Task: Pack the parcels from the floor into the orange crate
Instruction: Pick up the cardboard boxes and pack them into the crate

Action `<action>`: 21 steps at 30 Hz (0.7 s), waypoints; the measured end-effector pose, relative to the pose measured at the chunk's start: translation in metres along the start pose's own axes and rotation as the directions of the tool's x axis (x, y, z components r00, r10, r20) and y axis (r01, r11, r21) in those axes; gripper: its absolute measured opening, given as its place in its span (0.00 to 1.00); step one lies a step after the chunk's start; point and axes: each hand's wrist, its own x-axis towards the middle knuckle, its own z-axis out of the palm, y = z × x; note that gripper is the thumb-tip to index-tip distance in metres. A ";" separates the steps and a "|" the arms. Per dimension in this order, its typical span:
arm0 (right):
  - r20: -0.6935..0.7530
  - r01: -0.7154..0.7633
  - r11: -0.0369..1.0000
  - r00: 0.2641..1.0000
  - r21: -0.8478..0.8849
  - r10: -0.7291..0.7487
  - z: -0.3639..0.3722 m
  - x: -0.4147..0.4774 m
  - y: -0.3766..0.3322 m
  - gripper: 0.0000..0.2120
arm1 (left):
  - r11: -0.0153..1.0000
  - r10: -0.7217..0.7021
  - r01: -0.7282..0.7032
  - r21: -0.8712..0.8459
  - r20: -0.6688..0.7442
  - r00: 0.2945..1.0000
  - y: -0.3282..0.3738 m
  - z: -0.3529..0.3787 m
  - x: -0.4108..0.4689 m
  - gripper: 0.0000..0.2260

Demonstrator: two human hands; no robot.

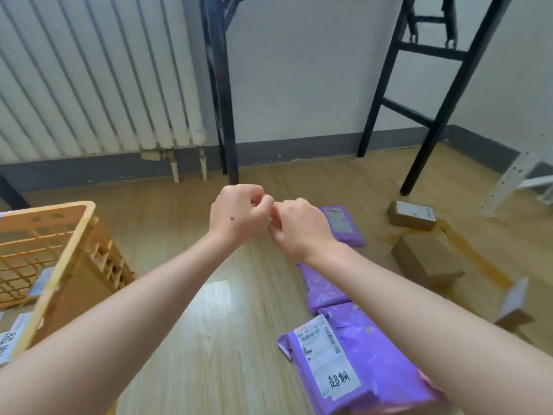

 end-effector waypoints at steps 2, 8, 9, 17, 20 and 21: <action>0.012 -0.063 0.998 0.998 0.006 0.063 -0.004 -0.018 0.034 0.11 | 1.000 0.006 -0.005 -0.025 0.034 0.999 0.031 0.034 0.005 0.14; 0.027 -0.278 0.960 0.960 -0.023 0.278 -0.009 -0.087 0.151 0.12 | 0.995 0.083 -0.071 -0.073 0.169 0.982 0.110 0.150 -0.011 0.15; 0.035 -0.298 0.954 0.954 -0.022 0.299 -0.006 -0.096 0.161 0.12 | 0.994 0.091 -0.078 -0.074 0.196 0.976 0.115 0.161 -0.015 0.15; 0.120 -0.552 0.828 0.819 -0.101 0.561 0.012 -0.197 0.266 0.10 | 0.987 0.144 -0.107 -0.116 0.381 0.913 0.177 0.264 -0.059 0.15; 0.174 -0.652 0.736 0.715 -0.181 0.677 0.022 -0.225 0.295 0.18 | 0.977 0.213 -0.179 -0.118 0.427 0.879 0.183 0.285 -0.072 0.15; 0.202 -0.679 0.699 0.669 -0.224 0.715 0.025 -0.233 0.304 0.22 | 0.974 0.225 -0.201 -0.102 0.448 0.865 0.182 0.292 -0.076 0.15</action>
